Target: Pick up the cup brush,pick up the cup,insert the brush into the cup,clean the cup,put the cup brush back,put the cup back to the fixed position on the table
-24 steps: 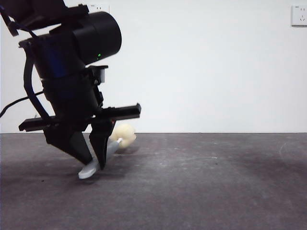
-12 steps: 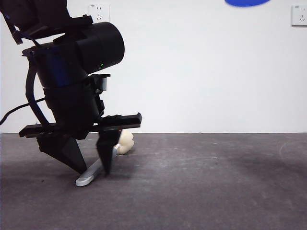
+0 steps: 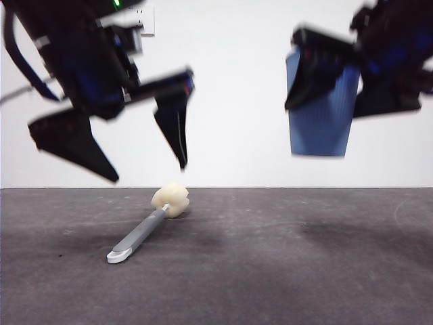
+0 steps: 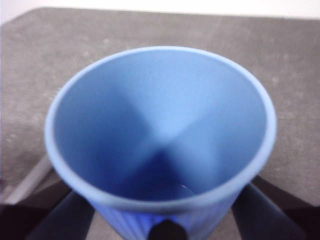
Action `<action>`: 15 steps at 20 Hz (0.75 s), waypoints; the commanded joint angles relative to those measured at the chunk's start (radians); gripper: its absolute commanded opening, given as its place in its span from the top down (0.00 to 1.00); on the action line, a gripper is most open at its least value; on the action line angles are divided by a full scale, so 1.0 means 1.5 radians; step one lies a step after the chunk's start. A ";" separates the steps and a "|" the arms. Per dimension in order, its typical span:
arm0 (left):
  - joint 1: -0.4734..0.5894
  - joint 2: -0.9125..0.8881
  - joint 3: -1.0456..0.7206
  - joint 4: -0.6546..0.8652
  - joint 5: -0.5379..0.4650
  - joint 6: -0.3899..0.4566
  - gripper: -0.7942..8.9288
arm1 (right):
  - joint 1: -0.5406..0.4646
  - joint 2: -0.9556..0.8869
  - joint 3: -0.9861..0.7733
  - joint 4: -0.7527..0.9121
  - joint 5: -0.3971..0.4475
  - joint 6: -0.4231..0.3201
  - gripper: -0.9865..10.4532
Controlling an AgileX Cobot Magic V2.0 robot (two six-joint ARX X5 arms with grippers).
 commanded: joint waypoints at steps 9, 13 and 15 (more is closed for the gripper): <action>-0.018 -0.186 -0.005 -0.060 -0.001 0.058 0.43 | -0.106 0.312 -0.008 0.328 -0.107 -0.069 0.93; -0.018 -0.188 -0.005 -0.060 0.000 0.060 0.43 | -0.108 0.366 -0.008 0.382 -0.107 -0.100 0.93; -0.018 -0.188 -0.005 -0.060 -0.001 0.060 0.43 | -0.113 0.387 -0.008 0.385 -0.110 -0.101 0.93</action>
